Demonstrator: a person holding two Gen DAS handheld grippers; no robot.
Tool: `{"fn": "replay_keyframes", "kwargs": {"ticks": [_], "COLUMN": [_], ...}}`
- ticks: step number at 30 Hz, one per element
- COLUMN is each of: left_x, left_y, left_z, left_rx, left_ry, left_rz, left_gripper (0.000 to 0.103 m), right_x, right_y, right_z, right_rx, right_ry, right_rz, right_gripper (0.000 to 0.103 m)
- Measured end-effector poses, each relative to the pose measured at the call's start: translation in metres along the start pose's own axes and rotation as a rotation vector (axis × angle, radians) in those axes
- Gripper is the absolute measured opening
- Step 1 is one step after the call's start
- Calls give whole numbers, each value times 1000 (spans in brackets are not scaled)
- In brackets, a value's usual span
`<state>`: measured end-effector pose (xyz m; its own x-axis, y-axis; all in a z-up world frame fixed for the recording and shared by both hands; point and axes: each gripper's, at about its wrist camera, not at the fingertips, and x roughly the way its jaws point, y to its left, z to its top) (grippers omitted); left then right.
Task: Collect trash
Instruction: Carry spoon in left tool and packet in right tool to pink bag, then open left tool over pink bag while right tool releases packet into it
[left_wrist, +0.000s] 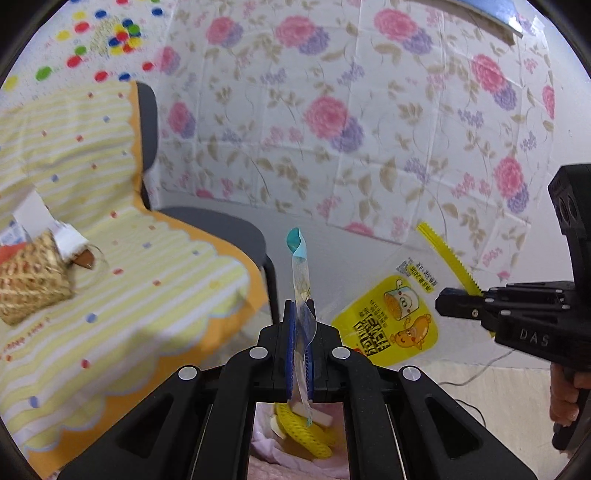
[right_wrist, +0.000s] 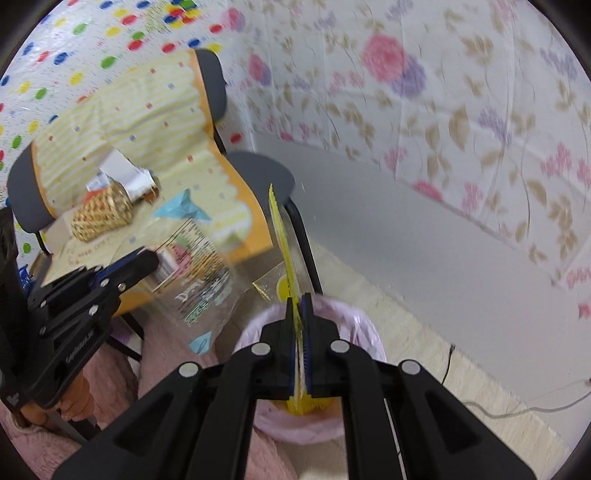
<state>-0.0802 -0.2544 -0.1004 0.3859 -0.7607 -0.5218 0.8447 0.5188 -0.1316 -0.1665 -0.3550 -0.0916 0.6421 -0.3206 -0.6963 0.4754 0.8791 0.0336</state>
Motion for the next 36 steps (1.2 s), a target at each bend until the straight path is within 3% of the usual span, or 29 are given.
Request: {"fn": "replay_keyframes", "kwargs": {"ticks": [10, 13, 14, 16, 18, 25, 31, 36], "left_x": [50, 55, 55, 55, 53, 18, -19, -50], "left_y": [-5, -5, -4, -2, 3, 35, 60, 83], "left_z": [-14, -14, -14, -13, -10, 2, 7, 4], "left_rx": [-15, -24, -24, -29, -39, -86, -117, -157], "left_ry": [152, 164, 162, 157, 153, 92, 70, 65], "left_rz": [-48, -56, -51, -50, -37, 85, 194, 283], "left_gripper": [12, 38, 47, 48, 48, 51, 51, 52], "right_x": [50, 68, 75, 81, 83, 46, 17, 19], "right_y": [-14, -18, -20, -23, -23, -32, -10, 22], "right_z": [-16, -20, -21, -23, -22, 1, 24, 40], "right_rx": [18, 31, 40, 55, 60, 77, 29, -30], "right_ry": [128, 159, 167, 179, 184, 54, -41, -65], "right_rz": [-17, -7, -1, 6, 7, -2, 80, 164], "right_gripper": [4, 6, 8, 20, 40, 40, 40, 40]}}
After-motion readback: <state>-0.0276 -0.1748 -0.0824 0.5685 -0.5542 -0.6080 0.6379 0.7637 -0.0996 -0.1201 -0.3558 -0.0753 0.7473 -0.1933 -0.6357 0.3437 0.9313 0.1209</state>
